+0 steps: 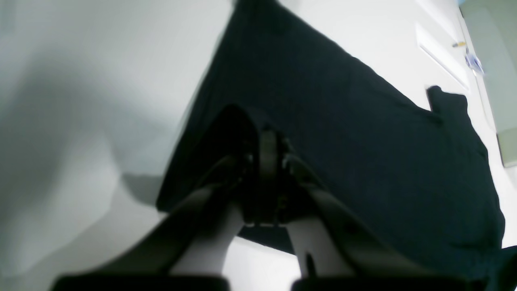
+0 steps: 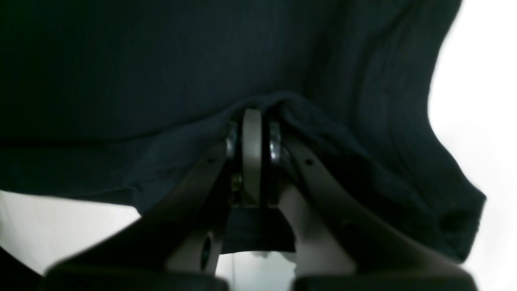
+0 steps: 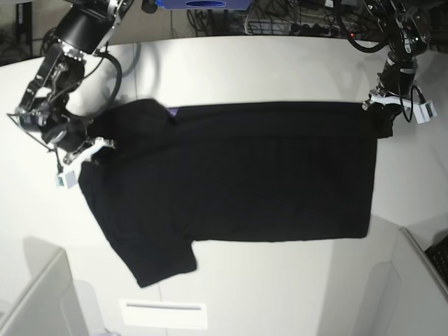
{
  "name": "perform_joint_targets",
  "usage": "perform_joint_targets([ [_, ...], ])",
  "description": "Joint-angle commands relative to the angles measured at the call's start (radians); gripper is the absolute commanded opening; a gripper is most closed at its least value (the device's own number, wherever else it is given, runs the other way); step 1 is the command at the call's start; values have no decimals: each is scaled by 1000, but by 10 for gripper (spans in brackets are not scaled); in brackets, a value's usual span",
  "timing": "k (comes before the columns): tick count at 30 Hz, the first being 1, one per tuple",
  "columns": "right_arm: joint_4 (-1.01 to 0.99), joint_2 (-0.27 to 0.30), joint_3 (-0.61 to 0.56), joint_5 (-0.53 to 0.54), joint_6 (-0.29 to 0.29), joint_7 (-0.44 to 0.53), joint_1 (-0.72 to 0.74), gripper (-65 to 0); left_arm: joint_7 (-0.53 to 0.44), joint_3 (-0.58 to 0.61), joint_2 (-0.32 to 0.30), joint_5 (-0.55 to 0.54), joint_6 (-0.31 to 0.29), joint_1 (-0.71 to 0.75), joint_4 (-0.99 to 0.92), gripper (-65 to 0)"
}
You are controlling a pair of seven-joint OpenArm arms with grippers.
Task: Fold the T-shirt properly
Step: 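Lower the shoulder edge with both grippers and release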
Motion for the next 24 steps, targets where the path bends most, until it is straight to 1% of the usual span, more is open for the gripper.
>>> perform_joint_targets([
  [1, -8, 13, 0, 15, -5, 21, 35, -650, -25, -4, -26, -13, -1, -12, 11, -650],
  [2, -23, 16, 0, 15, -5, 26, 49, -650, -25, -3, -29, -13, 8, -15, 3, -650],
  [5, -81, 31, -11, 15, -8, 30, 86, -650, -25, -3, -30, -13, 68, -27, -5, -650],
  [6, -101, 33, -20, 15, -8, 33, 97, -650, -25, -3, -33, -13, 74, -32, -5, -650],
  [7, -113, 33, -25, 15, -8, 35, 101, -650, -25, -3, -38, -13, 76, -44, -3, -650],
  [11, -152, 33, -29, 15, -12, 90, 110, -650, -25, 11, -56, -13, 85, -82, -38, -650],
  [14, -187, 34, -29, 15, -47, 102, 112, -650, -25, 60, -87, -13, 96, -102, -71, -650],
  [17, -192, 34, -29, 15, -59, 104, 112, -650, -26, 75, -90, -13, 120, -110, -86, -650],
  [24, -193, 34, -29, 17, -59, 121, 114, -650, -26, 77, -93, -13, 120, -137, -86, -650],
])
